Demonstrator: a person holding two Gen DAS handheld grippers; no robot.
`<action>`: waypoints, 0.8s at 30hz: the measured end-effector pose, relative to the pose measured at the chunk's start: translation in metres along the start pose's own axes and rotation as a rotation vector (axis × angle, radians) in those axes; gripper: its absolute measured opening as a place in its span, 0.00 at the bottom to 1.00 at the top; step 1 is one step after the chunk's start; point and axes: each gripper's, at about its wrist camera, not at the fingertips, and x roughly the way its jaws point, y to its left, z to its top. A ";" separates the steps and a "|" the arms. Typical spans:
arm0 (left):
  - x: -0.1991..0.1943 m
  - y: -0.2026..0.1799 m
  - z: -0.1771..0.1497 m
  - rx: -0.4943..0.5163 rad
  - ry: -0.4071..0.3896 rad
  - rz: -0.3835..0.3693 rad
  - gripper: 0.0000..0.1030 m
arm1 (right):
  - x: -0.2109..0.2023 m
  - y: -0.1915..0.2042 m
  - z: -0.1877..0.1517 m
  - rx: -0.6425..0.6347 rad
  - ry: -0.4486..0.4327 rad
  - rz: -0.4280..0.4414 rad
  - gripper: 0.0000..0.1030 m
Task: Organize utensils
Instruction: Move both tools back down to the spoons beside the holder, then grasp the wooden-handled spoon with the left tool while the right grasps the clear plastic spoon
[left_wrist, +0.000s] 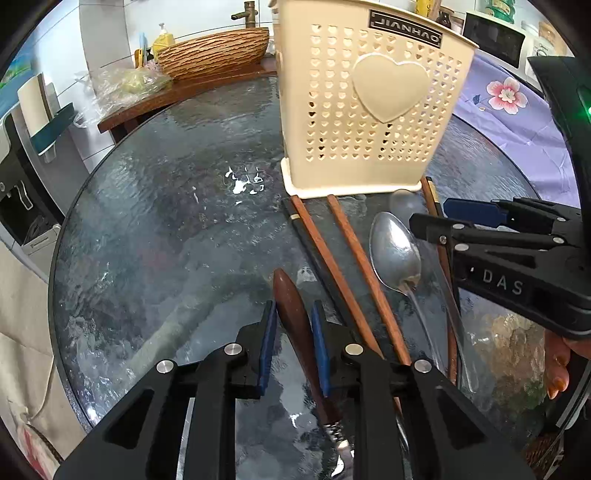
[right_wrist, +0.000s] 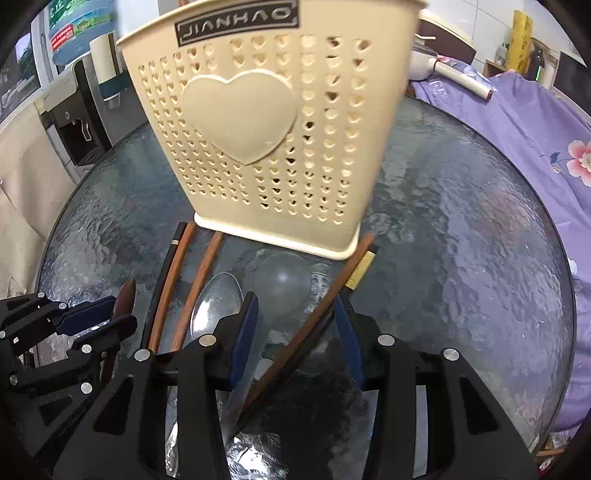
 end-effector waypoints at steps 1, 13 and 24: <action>0.000 0.001 0.001 -0.002 0.000 0.000 0.17 | 0.002 0.002 0.002 -0.004 0.002 -0.006 0.42; 0.003 0.017 0.005 -0.021 -0.004 -0.001 0.15 | 0.019 0.019 0.011 0.009 0.025 -0.024 0.43; 0.005 0.018 0.006 -0.026 -0.010 0.004 0.15 | 0.020 0.022 0.010 0.012 0.011 -0.017 0.36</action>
